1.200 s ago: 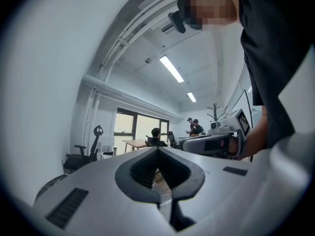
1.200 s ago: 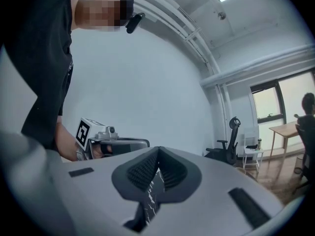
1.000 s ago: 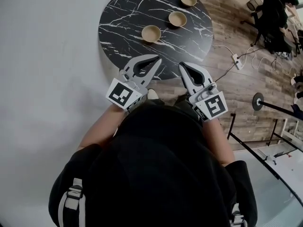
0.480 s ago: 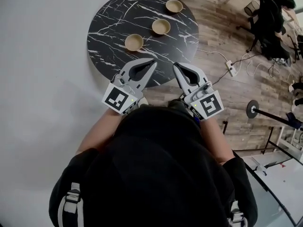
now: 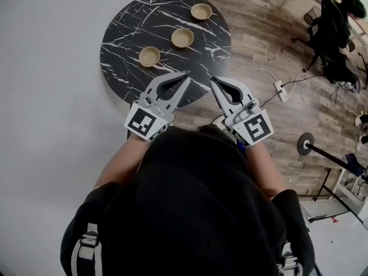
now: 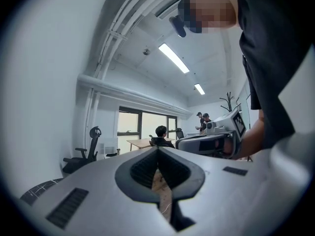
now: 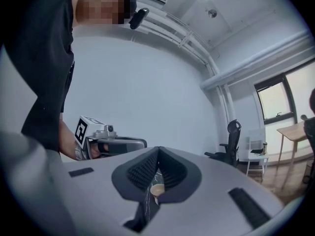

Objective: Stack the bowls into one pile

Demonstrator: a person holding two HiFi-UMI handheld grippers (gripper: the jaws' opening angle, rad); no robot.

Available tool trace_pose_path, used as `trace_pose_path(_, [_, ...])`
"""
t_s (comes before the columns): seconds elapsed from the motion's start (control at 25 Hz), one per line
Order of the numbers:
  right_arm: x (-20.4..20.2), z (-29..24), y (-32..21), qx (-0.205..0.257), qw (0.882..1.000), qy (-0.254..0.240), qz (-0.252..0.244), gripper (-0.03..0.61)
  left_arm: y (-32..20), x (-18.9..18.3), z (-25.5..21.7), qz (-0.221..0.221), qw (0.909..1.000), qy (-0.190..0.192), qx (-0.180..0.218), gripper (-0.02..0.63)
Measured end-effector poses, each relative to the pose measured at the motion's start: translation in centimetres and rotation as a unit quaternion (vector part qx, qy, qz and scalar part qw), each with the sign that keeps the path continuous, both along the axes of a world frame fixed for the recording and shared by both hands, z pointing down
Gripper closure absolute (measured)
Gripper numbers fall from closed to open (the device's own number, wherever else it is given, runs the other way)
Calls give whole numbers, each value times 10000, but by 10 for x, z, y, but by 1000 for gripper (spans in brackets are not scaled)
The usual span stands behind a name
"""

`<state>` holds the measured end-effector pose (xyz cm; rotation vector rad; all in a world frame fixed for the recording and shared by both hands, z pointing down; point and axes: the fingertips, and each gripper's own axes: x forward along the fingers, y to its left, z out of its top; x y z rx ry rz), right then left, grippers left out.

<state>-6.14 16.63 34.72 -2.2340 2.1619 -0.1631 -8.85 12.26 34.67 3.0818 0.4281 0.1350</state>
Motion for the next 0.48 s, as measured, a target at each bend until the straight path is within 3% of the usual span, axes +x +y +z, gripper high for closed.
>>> trace_pose_path(0.48, [53,-5,63,78,9986,-96,-510,584,73,50,-8,-423,9990,-86,82,609])
